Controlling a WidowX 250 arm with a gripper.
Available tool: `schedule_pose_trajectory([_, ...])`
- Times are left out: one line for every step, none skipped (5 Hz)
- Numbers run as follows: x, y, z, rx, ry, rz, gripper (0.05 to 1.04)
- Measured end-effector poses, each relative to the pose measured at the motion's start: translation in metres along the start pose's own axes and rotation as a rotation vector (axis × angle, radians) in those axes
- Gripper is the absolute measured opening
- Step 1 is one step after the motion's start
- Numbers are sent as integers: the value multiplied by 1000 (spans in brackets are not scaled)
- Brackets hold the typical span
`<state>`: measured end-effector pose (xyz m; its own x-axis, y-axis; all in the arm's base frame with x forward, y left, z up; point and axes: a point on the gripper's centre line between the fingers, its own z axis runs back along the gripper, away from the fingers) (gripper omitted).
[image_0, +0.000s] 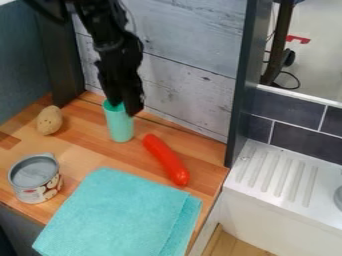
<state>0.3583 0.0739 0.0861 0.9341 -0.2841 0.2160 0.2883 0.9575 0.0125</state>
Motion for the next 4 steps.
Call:
schedule_pose_trajectory([-22,-4,32,87,-12,63,1007])
schedule_pose_trajectory([-56,-17,58,130,66,152,1002])
schedule_pose_trajectory([-88,-44,62,59,123,216,1002])
schedule_pose_trajectory([-106,-68,65,-14,93,219,1002])
